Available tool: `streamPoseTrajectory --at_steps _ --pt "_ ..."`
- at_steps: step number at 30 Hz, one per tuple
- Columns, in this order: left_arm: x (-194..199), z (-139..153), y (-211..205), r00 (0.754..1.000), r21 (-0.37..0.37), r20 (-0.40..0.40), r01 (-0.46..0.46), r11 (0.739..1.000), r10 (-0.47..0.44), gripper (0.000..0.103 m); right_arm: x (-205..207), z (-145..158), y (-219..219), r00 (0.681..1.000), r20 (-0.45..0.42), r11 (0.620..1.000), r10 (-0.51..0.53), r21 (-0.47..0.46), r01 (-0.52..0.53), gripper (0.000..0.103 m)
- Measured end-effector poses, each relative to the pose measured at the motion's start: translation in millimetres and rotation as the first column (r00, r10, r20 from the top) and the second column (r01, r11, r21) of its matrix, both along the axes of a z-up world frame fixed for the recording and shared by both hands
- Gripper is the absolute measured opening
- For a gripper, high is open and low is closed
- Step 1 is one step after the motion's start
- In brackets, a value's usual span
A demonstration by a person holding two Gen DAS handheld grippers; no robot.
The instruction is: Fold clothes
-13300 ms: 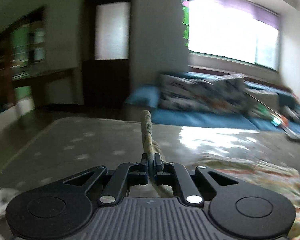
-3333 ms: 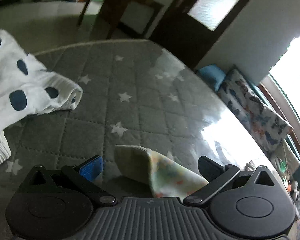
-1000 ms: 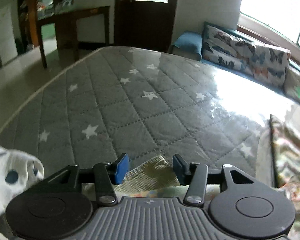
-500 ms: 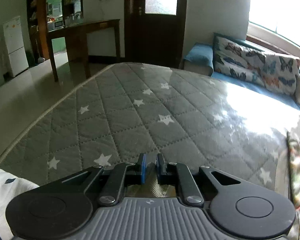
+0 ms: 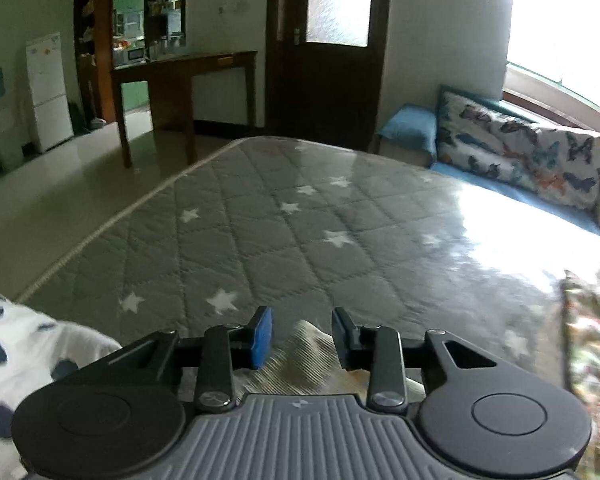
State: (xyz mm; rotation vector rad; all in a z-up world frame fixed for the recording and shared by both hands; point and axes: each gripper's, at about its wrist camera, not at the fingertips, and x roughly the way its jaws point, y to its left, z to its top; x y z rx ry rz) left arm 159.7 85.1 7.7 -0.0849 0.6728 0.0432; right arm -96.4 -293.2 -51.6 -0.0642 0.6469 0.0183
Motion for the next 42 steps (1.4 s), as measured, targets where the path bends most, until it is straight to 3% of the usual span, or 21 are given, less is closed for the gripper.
streamPoseTrajectory --at_steps 5,15,21,32,38,42 --pt "-28.4 -4.8 -16.5 0.995 -0.002 -0.013 0.101 0.995 -0.101 0.036 -0.1 0.0 0.0 1.0 0.0 1.0 0.0 0.0 0.0 0.103" --pt "-37.3 -9.5 -29.1 0.992 0.043 -0.056 0.117 0.992 -0.115 0.038 -0.5 2.9 -1.0 1.0 0.0 1.0 0.005 -0.004 -0.005 0.103" --pt "-53.4 3.1 -46.0 0.984 0.043 -0.026 0.178 0.983 -0.177 0.046 -6.7 16.6 -17.3 0.998 0.034 0.997 -0.058 0.058 0.056 0.103" --pt "-62.9 0.4 -68.3 0.975 0.071 -0.045 0.222 0.972 -0.219 0.048 -11.2 12.4 -45.3 0.987 -0.038 0.983 -0.158 0.085 0.16 0.103" --pt "-73.5 15.7 -89.4 0.96 0.068 -0.019 0.28 0.958 -0.279 0.051 -17.3 12.1 -55.7 0.982 -0.053 0.978 -0.18 0.094 0.185 0.103" --pt "-87.4 27.6 -115.6 0.936 0.072 0.003 0.351 0.933 -0.353 0.059 -22.2 9.6 -58.5 0.981 -0.044 0.977 -0.188 0.094 0.192 0.103"
